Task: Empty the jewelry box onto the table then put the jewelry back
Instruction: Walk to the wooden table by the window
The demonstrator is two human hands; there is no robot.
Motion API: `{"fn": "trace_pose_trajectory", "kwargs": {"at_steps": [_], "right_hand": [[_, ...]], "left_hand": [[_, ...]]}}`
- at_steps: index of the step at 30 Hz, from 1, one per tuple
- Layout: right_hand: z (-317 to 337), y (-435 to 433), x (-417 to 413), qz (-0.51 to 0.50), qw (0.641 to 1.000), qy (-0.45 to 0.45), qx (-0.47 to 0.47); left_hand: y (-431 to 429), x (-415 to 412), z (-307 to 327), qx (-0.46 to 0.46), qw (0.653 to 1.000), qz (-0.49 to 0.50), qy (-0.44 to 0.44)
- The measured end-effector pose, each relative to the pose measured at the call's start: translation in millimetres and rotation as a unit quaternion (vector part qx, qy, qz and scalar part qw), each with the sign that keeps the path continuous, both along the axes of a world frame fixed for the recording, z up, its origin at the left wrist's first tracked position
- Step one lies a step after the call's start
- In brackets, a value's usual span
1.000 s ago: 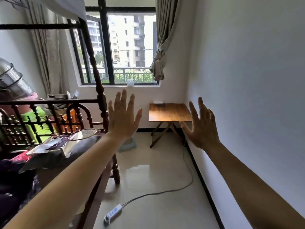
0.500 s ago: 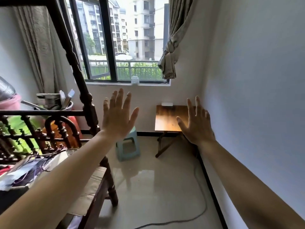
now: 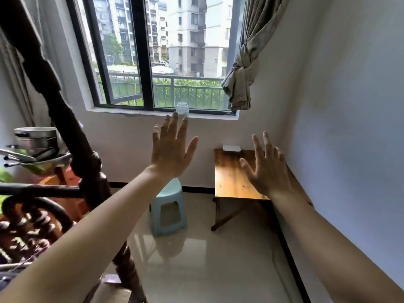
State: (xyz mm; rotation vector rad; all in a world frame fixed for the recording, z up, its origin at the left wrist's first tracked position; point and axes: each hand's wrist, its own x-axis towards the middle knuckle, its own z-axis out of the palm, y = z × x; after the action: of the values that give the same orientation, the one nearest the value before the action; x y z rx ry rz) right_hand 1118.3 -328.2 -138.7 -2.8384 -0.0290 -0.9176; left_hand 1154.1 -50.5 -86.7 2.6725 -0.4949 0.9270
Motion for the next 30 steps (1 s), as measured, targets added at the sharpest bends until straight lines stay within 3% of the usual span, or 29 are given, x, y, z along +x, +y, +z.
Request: {"fn": "trace_pose_trajectory", "kwargs": {"at_steps": [8, 15, 21, 30], "right_hand": [[-17.7, -39.3, 145.2, -0.025, 1.000, 0.000, 0.001], [-56.2, -97.1, 314.4, -0.042, 0.999, 0.019, 0.024], [-52.5, -145.6, 447.4, -0.055, 0.997, 0.046, 0.006], [-79.9, -221.2, 580.0, -0.117, 0.990, 0.074, 0.005]], "left_hand": [[-39.2, 171.2, -22.6, 0.054, 0.998, 0.006, 0.014], [-93.5, 345.4, -52.1, 0.049, 0.998, 0.010, 0.041], [-140.4, 475.5, -54.8, 0.073, 0.996, 0.015, 0.056], [-216.4, 650.0, -85.8, 0.064, 0.991, -0.036, 0.107]]}}
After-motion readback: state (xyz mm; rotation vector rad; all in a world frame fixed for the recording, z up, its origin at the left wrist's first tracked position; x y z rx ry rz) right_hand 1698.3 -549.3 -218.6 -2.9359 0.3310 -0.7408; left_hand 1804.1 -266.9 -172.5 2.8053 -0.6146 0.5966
